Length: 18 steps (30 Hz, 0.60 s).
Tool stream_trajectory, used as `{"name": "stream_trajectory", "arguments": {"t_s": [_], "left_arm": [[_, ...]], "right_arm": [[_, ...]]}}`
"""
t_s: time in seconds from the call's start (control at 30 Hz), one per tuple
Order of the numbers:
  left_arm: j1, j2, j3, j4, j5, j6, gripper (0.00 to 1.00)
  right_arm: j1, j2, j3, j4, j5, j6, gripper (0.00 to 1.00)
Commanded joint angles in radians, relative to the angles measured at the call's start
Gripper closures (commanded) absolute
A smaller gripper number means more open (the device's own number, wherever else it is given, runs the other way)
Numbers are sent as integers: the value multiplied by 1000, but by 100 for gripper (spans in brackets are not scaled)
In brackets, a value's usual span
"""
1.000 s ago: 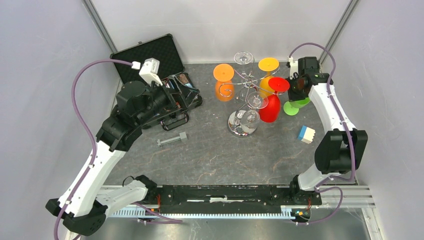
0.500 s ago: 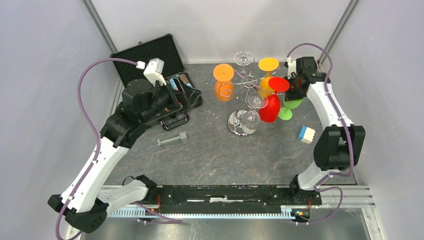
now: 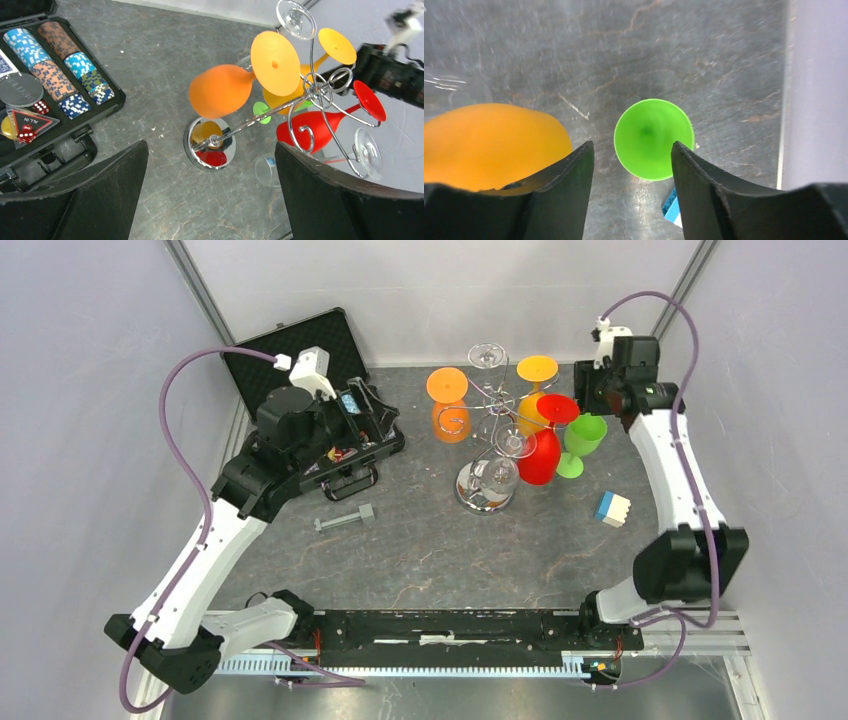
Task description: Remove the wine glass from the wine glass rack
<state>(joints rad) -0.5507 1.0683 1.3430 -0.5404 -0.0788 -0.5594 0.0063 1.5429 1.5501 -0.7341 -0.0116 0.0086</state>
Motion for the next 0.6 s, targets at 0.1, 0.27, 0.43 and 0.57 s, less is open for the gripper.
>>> {"name": "stream_trajectory", "arguments": {"t_s": [0.1, 0.27, 0.43, 0.57], "left_arm": [[26, 68, 56, 118, 65, -19, 0], [97, 159, 64, 215, 300, -161, 0], [197, 255, -22, 510, 598, -457, 2], [199, 316, -14, 599, 672, -523, 10]], "right_arm": [[-1, -251, -91, 165, 216, 111, 34], [0, -377, -162, 246, 182, 143, 33], [-1, -449, -160, 275, 95, 142, 30], [0, -484, -153, 287, 48, 152, 30]]}}
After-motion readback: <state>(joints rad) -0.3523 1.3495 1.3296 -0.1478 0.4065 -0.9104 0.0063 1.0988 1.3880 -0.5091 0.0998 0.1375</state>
